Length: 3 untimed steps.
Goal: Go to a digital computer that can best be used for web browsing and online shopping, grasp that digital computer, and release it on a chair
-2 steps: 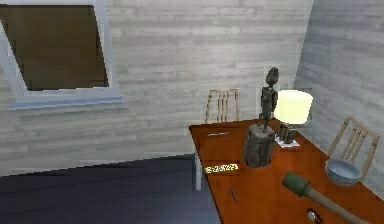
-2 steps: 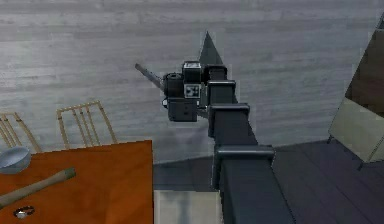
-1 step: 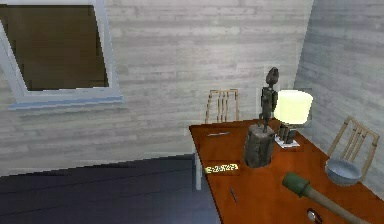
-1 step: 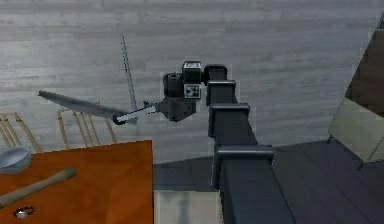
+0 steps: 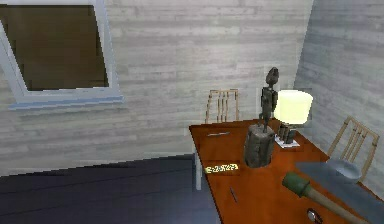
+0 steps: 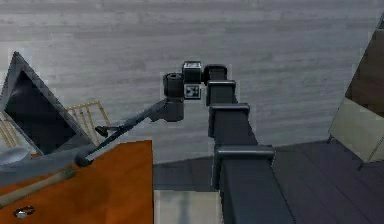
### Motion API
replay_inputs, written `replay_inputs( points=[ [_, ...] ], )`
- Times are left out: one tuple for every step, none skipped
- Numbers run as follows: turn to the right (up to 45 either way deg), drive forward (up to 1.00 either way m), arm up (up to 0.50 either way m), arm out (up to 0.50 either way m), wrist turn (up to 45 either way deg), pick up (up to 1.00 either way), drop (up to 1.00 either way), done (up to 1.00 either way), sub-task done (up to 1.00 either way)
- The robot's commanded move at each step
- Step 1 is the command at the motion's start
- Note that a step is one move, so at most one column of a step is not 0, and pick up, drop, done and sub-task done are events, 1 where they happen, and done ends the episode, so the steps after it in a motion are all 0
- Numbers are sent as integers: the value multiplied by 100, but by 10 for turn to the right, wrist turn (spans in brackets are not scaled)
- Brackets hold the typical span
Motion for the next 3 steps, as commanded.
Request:
replay_inputs(
  points=[
    [0,0,0,0,-390,0,0,0,0],
    [0,0,0,-26,0,0,0,0,0],
    [450,0,0,0,0,0,0,0,0]
  ],
)
